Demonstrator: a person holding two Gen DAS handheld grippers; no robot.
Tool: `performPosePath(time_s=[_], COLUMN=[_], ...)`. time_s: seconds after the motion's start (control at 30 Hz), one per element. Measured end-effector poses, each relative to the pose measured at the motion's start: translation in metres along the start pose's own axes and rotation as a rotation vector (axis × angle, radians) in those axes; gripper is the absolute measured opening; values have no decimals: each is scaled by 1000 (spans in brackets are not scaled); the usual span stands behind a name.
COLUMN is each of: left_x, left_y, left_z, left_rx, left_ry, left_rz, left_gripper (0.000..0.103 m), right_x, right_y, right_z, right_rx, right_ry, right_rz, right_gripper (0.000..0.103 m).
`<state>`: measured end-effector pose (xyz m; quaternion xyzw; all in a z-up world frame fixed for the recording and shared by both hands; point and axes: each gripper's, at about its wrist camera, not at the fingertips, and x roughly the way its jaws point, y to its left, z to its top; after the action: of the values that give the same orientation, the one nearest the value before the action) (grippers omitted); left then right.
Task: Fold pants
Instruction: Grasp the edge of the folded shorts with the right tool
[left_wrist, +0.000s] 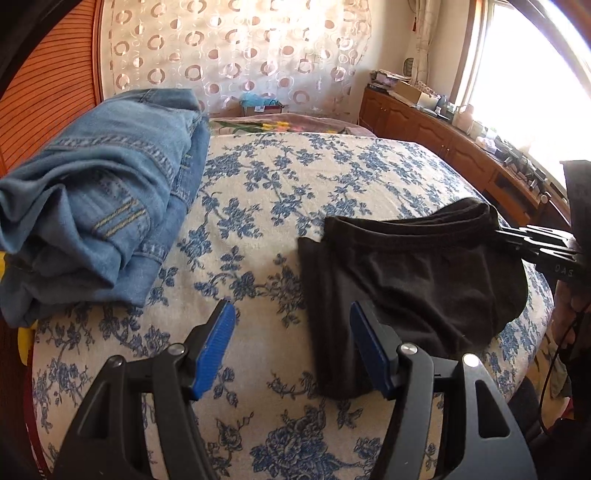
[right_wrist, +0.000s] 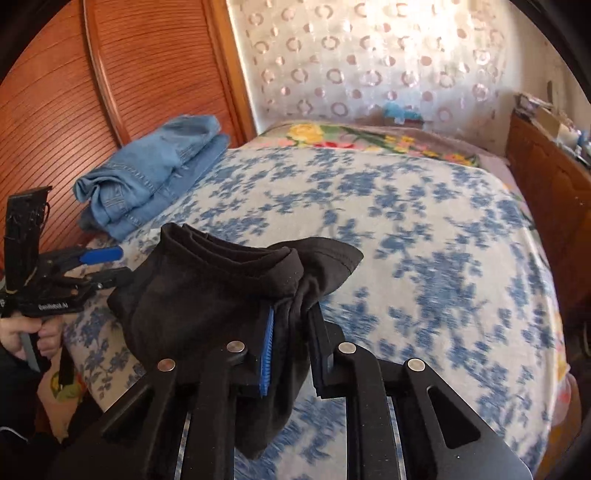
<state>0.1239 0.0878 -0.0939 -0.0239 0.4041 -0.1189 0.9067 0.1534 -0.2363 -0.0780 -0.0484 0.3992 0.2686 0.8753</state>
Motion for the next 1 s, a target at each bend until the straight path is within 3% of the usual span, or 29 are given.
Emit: performPosePath(time_s=[0.4, 0.83, 1.0], left_x=[26, 48, 49], left_y=[-25, -35, -35], left_z=[25, 28, 28], left_rx=[68, 101, 98], left_ry=[36, 91, 95], left_rz=[-29, -16, -47], left_gripper=[64, 63, 50], right_x=[16, 20, 22], right_y=[-13, -21, -23], right_z=[-18, -22, -22], right_rx=[-4, 30, 38], right_ry=[10, 4, 6], right_rz=[-55, -35, -36], right_gripper=[19, 21, 23])
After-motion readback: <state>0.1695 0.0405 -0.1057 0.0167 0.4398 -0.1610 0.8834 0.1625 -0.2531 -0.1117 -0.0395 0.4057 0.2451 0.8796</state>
